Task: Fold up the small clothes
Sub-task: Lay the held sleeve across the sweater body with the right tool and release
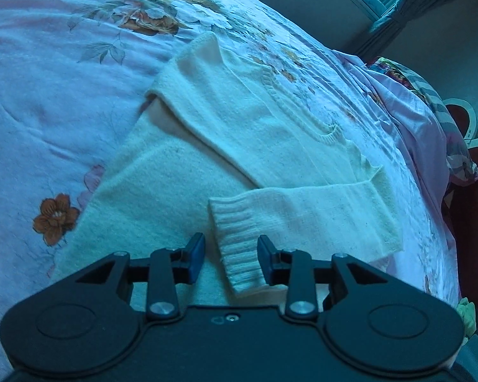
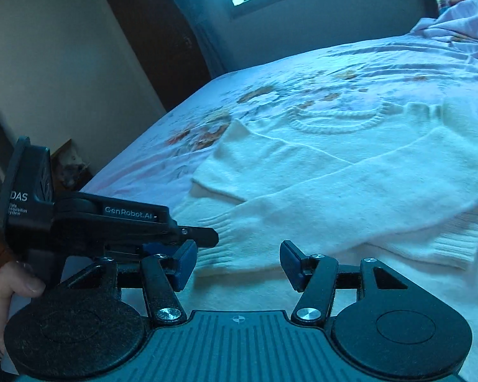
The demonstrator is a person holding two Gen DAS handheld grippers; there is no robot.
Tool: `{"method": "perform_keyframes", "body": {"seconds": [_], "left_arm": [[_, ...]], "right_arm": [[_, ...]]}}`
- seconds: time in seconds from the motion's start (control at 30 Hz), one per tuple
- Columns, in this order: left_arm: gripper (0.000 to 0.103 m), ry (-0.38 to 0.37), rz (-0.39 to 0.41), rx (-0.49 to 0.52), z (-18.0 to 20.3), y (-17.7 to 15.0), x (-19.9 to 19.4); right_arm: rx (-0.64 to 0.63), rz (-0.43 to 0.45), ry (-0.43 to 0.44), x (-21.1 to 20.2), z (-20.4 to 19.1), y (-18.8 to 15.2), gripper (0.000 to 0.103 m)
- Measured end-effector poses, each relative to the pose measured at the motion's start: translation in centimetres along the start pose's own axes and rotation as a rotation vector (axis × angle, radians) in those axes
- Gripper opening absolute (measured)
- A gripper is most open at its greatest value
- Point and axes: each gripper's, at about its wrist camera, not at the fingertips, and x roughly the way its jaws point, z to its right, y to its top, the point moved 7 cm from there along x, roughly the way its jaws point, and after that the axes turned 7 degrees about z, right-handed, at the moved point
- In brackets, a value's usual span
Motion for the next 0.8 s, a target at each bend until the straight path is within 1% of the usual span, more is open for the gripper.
{"method": "perform_keyframes", "body": {"seconds": [0.03, 0.07, 0.1, 0.13, 0.2, 0.27, 0.33, 0.4, 0.43, 0.5, 0.57, 0.6, 0.63, 0.67, 0.73, 0.8], "left_arm": [[0.023, -0.018, -0.003, -0.008, 0.3, -0.4, 0.1], [0.020, -0.032, -0.008, -0.012, 0.7, -0.7, 0.3], [0.010, -0.044, -0.012, -0.014, 1.0, -1.1, 0.6], [0.003, -0.054, -0.015, -0.017, 1.2, -1.4, 0.9], [0.003, -0.045, 0.013, -0.022, 1.4, -1.6, 1.2], [0.002, -0.030, 0.085, -0.011, 1.8, -0.8, 0.7], [0.002, -0.033, 0.171, -0.021, 2.0, 1.0, -0.8], [0.002, -0.034, 0.232, -0.010, 1.8, 2.8, -2.1], [0.002, -0.021, 0.252, 0.010, 1.4, 3.9, -2.5], [0.002, 0.028, 0.265, 0.000, -0.4, 5.0, -2.2], [0.002, 0.064, 0.269, -0.002, -2.1, 5.4, -1.7], [0.002, 0.059, 0.230, 0.013, -2.5, 5.2, -0.8], [0.002, 0.044, 0.164, 0.016, -2.9, 4.6, 0.4], [0.003, 0.050, 0.131, 0.024, -3.1, 4.1, 1.1], [0.007, 0.063, 0.124, 0.060, -3.5, 3.5, 1.5], [0.010, 0.065, 0.121, 0.040, -3.6, 3.6, 1.0]], "right_arm": [[0.008, 0.005, -0.008, -0.4, 0.4, 0.0, 0.058], [0.013, 0.011, -0.018, -0.7, 0.7, 0.0, 0.058], [0.018, 0.021, -0.031, -1.1, 1.0, 0.0, 0.058], [0.025, 0.029, -0.040, -1.4, 1.3, 0.1, 0.058], [0.044, 0.040, -0.052, -1.7, 1.7, 0.1, 0.058], [0.054, 0.054, -0.067, -2.1, 2.1, 0.4, 0.058], [0.054, 0.070, -0.075, -2.5, 2.3, 0.7, 0.058], [0.047, 0.081, -0.082, -2.7, 2.4, 1.1, 0.058], [0.046, 0.087, -0.083, -2.6, 2.5, 1.4, 0.058], [0.044, 0.092, -0.085, -2.2, 2.5, 1.8, 0.058], [0.041, 0.094, -0.091, -1.9, 2.6, 2.0, 0.058], [0.040, 0.091, -0.092, -1.7, 2.6, 2.0, 0.058], [0.037, 0.089, -0.099, -1.4, 2.6, 2.0, 0.058], [0.034, 0.083, -0.105, -1.2, 2.6, 1.9, 0.058], [0.012, 0.073, -0.123, -0.7, 2.8, 2.0, 0.058], [-0.016, 0.077, -0.155, -0.5, 3.3, 2.4, 0.058]]}}
